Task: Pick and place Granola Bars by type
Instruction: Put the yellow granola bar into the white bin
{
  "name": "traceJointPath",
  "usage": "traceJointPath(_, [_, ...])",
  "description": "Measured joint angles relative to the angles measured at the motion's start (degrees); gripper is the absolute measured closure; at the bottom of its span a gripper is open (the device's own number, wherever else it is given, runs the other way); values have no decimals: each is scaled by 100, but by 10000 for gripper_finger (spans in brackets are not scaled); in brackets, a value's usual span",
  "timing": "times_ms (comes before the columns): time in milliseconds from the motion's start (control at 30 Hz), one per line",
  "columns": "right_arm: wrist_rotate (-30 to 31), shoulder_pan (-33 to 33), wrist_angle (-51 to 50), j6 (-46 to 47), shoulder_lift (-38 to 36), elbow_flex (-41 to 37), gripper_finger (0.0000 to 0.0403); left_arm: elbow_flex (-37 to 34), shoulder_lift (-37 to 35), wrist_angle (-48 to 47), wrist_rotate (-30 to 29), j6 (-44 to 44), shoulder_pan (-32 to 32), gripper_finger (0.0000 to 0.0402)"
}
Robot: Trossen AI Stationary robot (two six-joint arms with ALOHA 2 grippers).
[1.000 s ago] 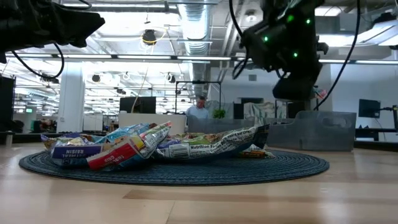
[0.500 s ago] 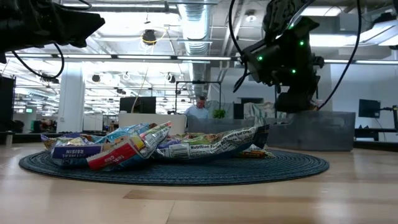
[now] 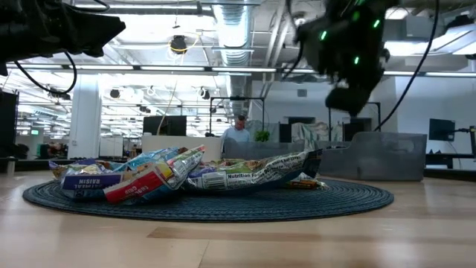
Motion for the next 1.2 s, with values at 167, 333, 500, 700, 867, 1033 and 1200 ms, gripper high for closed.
traceJointPath(167, [226, 573, -75, 320, -859, 41, 174, 0, -2, -194, 10, 25, 1, 276])
traceJointPath(333, [1214, 1661, 618, 548, -1628, -147, 179, 1, 159, -371, 146, 68, 0, 276])
traceJointPath(500, [2685, 2889, 1601, 289, -2057, -699, 179, 143, 812, -155, 527, -76, -38, 276])
traceJointPath(700, [4124, 3863, 1742, 609, -2121, -1267, 179, 435, 2305, 396, 348, -116, -255, 276])
traceJointPath(867, [4156, 3980, 1762, 684, -2084, -1471, 180, 982, 3882, 369, 150, -74, -486, 276])
traceJointPath(1033, [4155, 4004, 1767, 981, -2084, -1778, 184, 1902, 5194, -752, 120, 323, -695, 276])
traceJointPath(1200, [4153, 4081, 1716, 1124, -2084, -2051, 184, 3162, 6174, -2555, 109, 120, -881, 276])
